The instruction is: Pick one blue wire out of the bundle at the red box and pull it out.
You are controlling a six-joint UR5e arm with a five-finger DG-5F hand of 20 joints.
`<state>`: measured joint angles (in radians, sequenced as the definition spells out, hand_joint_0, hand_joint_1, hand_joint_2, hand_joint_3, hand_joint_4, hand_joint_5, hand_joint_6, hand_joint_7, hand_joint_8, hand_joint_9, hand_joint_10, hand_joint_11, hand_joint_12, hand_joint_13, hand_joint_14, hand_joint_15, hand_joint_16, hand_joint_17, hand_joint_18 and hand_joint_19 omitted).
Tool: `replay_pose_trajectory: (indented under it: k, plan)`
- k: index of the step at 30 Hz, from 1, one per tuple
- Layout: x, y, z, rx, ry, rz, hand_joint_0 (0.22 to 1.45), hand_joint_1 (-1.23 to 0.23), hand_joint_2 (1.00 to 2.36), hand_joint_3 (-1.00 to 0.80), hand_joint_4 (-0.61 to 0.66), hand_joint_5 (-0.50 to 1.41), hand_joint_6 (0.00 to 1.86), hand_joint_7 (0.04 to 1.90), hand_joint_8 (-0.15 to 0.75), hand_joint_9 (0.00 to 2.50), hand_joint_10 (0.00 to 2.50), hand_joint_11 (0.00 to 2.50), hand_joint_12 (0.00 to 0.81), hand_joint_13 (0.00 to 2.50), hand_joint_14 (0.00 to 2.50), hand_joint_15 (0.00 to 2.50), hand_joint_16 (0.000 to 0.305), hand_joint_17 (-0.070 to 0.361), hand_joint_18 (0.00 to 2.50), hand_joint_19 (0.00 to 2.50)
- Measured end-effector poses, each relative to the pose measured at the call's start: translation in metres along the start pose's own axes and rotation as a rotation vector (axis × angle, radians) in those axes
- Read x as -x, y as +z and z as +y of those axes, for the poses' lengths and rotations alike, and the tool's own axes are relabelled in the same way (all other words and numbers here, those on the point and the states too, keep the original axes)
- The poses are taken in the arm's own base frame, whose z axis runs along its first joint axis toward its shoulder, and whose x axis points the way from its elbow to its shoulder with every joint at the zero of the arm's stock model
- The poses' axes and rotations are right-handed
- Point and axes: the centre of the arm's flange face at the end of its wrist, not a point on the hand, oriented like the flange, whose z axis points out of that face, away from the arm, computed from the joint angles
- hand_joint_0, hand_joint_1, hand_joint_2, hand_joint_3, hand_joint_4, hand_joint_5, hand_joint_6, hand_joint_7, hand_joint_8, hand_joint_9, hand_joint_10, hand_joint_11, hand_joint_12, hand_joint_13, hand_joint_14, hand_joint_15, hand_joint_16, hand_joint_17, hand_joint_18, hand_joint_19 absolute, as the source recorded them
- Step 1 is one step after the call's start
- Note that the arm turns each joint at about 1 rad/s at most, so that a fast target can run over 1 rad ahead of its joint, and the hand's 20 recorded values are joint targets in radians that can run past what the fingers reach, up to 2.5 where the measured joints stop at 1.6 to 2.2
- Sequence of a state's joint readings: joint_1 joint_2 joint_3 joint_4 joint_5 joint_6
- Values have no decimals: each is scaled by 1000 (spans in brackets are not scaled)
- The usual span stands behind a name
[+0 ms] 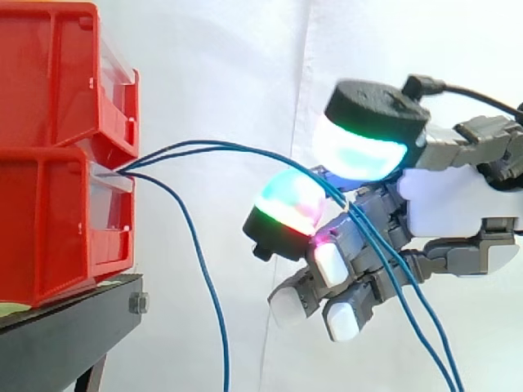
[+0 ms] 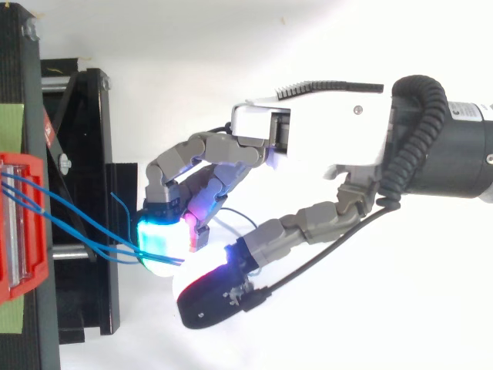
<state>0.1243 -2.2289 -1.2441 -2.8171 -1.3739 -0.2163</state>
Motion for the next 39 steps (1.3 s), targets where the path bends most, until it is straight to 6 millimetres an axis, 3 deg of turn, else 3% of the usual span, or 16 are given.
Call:
replay_pose_trajectory:
  k: [3, 6, 14, 19, 23, 27, 31, 34, 35, 39]
  plan:
    - [0, 0, 0, 0, 0, 1, 563, -538, 1012, -354, 239, -101, 698, 1244, 365, 906, 16, 506, 453, 641, 11, 332, 61, 136, 652, 510]
    - [0, 0, 0, 0, 0, 1, 558, -620, 1014, -293, 254, -133, 806, 1209, 374, 955, 16, 636, 462, 650, 11, 340, 61, 137, 663, 509]
    - [1, 0, -1, -4, -1, 1, 581, -761, 1018, -198, 255, -156, 883, 1217, 377, 925, 16, 680, 465, 659, 12, 348, 60, 135, 688, 490]
    - [1, -1, -1, -9, -2, 2, 607, -813, 1018, -222, 227, -167, 901, 1171, 371, 884, 16, 680, 463, 656, 12, 342, 60, 135, 693, 471]
    - [1, -1, -1, -10, -2, 3, 667, -889, 1011, -341, 191, -181, 907, 1111, 360, 828, 18, 691, 460, 650, 11, 327, 60, 136, 708, 417]
    - [1, -1, -1, -10, -2, 3, 702, -928, 1007, -417, 227, -186, 910, 1114, 358, 822, 16, 699, 458, 651, 11, 319, 60, 135, 719, 393]
    - [1, -1, -1, -10, -2, 4, 659, -901, 1001, -485, 293, -174, 891, 1129, 353, 832, 16, 661, 454, 656, 11, 321, 60, 135, 729, 410]
    - [1, -1, -1, -10, -2, 5, 575, -744, 1000, -500, 284, -141, 855, 1168, 360, 893, 15, 598, 452, 656, 11, 322, 60, 134, 715, 452]
    - [1, -1, -1, -10, -2, 5, 540, -633, 1001, -500, 265, -128, 839, 1170, 368, 934, 17, 590, 461, 668, 12, 332, 61, 137, 715, 476]
    - [1, -1, -1, -10, -2, 7, 523, -528, 1000, -500, 211, -114, 836, 1165, 381, 1019, 17, 611, 464, 684, 12, 349, 61, 138, 714, 502]
